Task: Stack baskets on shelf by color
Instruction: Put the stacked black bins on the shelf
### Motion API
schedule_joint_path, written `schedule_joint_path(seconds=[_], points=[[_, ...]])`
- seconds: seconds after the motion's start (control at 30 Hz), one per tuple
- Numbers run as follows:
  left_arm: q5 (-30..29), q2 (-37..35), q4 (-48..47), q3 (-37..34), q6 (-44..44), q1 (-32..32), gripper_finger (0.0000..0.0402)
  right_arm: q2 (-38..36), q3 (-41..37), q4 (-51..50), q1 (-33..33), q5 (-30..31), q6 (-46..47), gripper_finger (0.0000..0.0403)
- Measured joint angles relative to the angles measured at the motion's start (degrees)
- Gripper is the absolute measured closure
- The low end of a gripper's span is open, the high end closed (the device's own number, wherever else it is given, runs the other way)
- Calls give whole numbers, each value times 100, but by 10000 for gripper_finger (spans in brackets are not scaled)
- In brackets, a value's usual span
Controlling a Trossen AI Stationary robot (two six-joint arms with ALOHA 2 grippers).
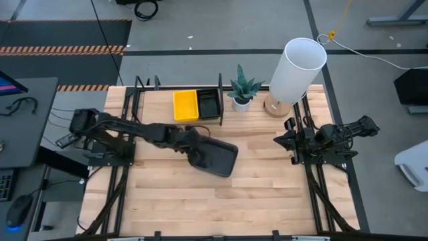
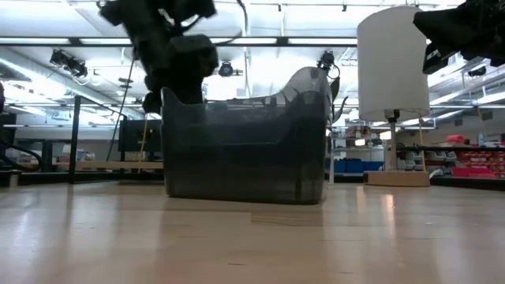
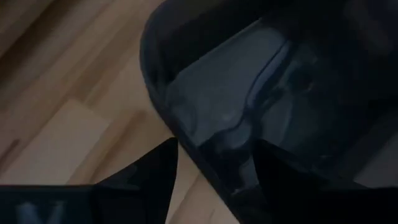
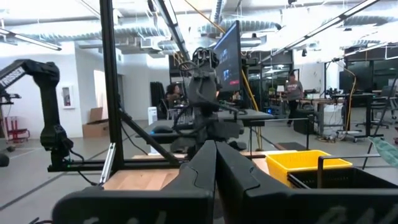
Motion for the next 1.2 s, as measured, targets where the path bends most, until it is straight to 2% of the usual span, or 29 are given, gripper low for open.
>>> schedule_joint_path(seconds=[0.13,0.3,0.4,0.57,0.73,1.0,1.2], points=[[41,583,-1131,677,351,75,195,0,0,32,0,0,1,387],[38,1040,-1799,1186,621,133,234,2,0,76,0,0,2,386],[71,1199,-1938,1259,722,148,280,2,0,104,0,0,2,387],[318,1243,-1989,1284,928,213,382,2,0,105,0,0,2,386],[368,1179,-2226,1270,1321,207,385,2,0,104,0,0,3,387],[350,921,-3128,1189,1680,124,385,2,0,111,0,0,2,388],[356,188,-3081,450,1825,45,385,13,0,147,0,0,2,388]])
